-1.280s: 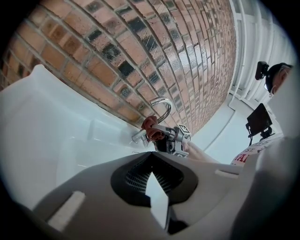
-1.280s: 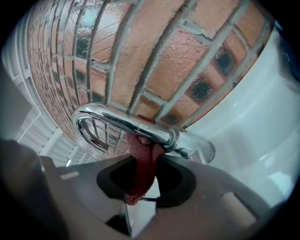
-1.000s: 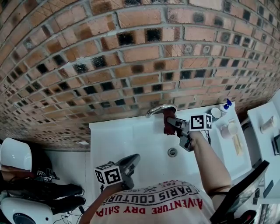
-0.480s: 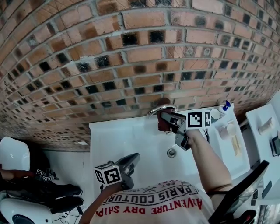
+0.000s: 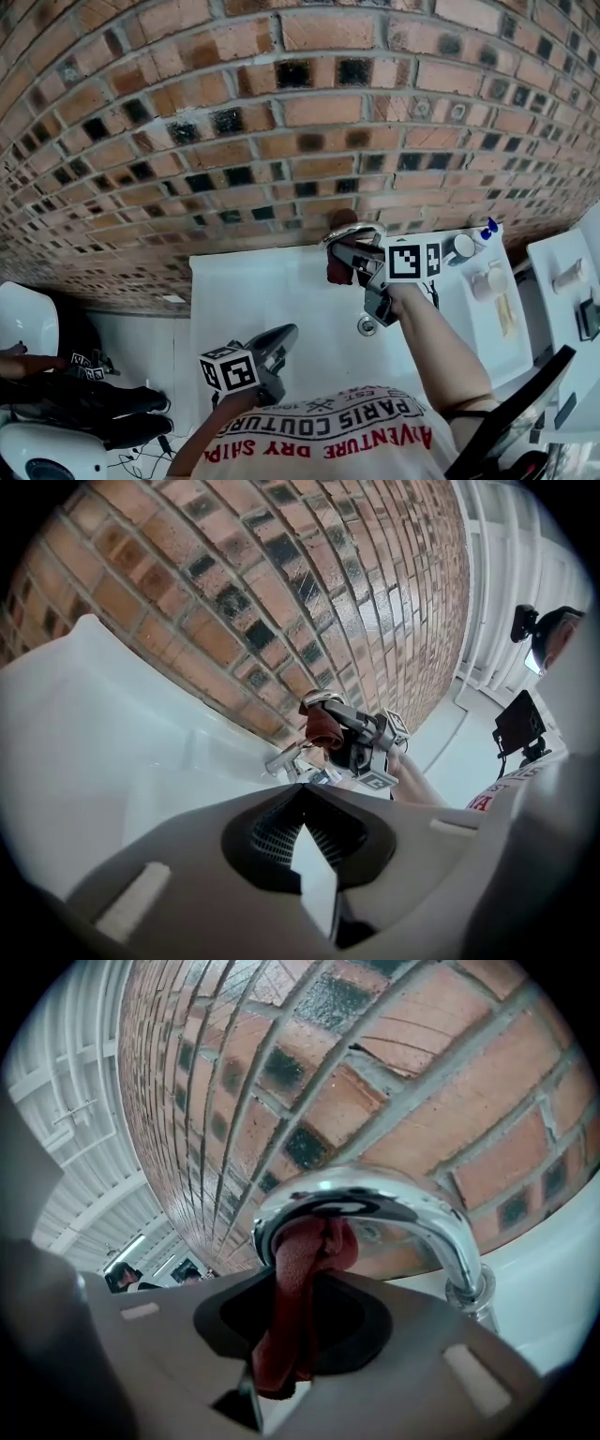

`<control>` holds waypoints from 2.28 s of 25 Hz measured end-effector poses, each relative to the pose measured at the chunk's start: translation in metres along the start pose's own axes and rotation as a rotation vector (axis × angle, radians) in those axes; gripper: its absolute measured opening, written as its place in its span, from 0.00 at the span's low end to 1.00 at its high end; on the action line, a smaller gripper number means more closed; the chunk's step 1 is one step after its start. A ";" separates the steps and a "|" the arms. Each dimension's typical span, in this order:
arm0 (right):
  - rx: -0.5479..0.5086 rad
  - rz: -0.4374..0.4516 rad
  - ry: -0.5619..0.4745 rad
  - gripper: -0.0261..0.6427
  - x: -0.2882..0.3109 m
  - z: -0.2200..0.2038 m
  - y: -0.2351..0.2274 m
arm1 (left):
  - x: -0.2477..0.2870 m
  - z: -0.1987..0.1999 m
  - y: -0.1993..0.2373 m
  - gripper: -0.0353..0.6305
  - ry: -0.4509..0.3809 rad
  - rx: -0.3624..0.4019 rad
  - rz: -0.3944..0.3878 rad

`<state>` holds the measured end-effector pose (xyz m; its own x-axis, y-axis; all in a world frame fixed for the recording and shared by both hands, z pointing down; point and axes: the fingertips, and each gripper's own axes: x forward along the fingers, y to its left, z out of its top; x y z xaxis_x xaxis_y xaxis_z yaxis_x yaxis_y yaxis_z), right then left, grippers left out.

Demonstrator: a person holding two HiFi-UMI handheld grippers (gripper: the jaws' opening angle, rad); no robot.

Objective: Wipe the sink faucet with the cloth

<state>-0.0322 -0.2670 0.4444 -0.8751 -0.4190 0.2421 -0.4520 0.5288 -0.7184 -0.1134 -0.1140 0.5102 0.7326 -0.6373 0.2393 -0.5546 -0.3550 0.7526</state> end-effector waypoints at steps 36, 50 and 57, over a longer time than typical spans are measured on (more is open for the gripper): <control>0.049 0.180 0.175 0.17 -0.052 -0.170 0.057 | -0.004 0.001 -0.048 0.05 0.001 0.098 -0.036; 0.057 0.194 0.163 0.17 -0.055 -0.173 0.064 | -0.005 -0.004 -0.056 0.05 0.028 0.115 -0.029; 0.052 0.193 0.162 0.17 -0.056 -0.174 0.064 | -0.004 -0.005 -0.056 0.05 0.028 0.118 -0.026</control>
<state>-0.0419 -0.0812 0.4983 -0.9624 -0.1879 0.1961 -0.2684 0.5467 -0.7931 -0.0835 -0.0877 0.4704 0.7570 -0.6080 0.2395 -0.5770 -0.4499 0.6816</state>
